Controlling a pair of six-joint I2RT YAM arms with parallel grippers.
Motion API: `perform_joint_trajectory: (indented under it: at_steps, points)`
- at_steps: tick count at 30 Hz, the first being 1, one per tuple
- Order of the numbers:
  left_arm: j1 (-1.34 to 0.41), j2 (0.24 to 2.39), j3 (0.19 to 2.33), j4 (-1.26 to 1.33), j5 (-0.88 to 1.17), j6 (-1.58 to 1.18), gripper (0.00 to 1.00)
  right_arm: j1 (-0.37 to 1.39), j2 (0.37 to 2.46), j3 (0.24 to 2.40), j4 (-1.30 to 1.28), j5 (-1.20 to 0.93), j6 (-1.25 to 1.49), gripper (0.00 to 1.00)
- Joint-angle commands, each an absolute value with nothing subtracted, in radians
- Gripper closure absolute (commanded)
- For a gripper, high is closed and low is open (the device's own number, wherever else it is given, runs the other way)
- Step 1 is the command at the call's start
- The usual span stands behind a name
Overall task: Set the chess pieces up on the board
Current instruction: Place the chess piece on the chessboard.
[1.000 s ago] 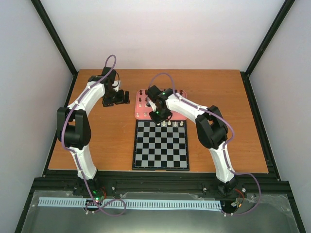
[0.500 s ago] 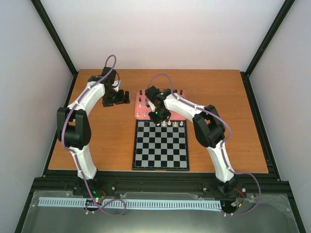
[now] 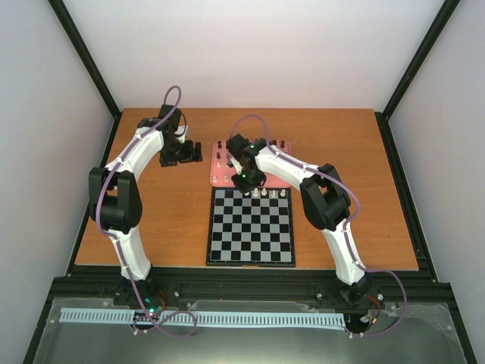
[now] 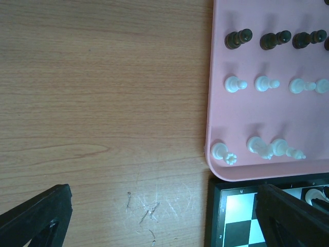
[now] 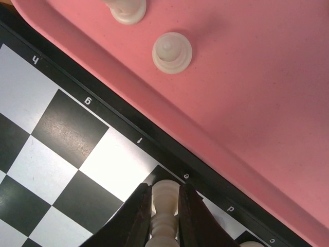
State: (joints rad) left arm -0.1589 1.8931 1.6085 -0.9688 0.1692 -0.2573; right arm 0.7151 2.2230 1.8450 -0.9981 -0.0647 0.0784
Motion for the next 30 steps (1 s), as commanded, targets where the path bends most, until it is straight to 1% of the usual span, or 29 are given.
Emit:
perform_joint_trajectory:
  at_steps: [1,5,8,11,13,15,16,21,23,25,30]
  points:
    - [-0.158,1.867,1.611,-0.967,0.178,-0.264,0.0,0.718,2.243,1.867,-1.009,-0.074,0.064,0.85]
    - [-0.158,1.865,1.608,-0.966,0.178,-0.265,0.0,0.718,2.247,1.868,-1.013,-0.074,0.066,0.82]
    - [-0.158,1.867,1.609,-0.966,0.179,-0.265,0.0,0.718,2.246,1.872,-1.013,-0.069,0.067,0.78]
    - [-0.158,1.867,1.611,-0.966,0.18,-0.265,0.0,0.718,2.243,1.87,-1.013,-0.07,0.068,0.77]
    - [-0.159,1.866,1.609,-0.966,0.18,-0.265,0.0,0.718,2.238,1.87,-1.014,-0.071,0.066,0.71]
    - [-0.158,1.864,1.609,-0.966,0.179,-0.265,0.0,0.718,2.23,1.869,-1.011,-0.066,0.064,0.61]
    - [-0.158,1.864,1.609,-0.967,0.179,-0.264,0.0,0.718,2.224,1.868,-1.009,-0.062,0.064,0.59]
    - [-0.158,1.861,1.609,-0.966,0.176,-0.264,0.0,0.718,2.191,1.867,-0.993,-0.048,0.068,0.58]
    - [-0.159,1.861,1.609,-0.968,0.178,-0.264,0.0,0.718,2.173,1.876,-0.984,-0.04,0.067,0.55]
    - [-0.158,1.861,1.61,-0.968,0.178,-0.263,0.0,0.718,2.171,1.907,-0.991,-0.033,0.065,0.52]
    - [-0.158,1.855,1.614,-0.968,0.175,-0.264,0.0,0.717,2.218,2.027,-1.014,-0.011,0.07,0.49]
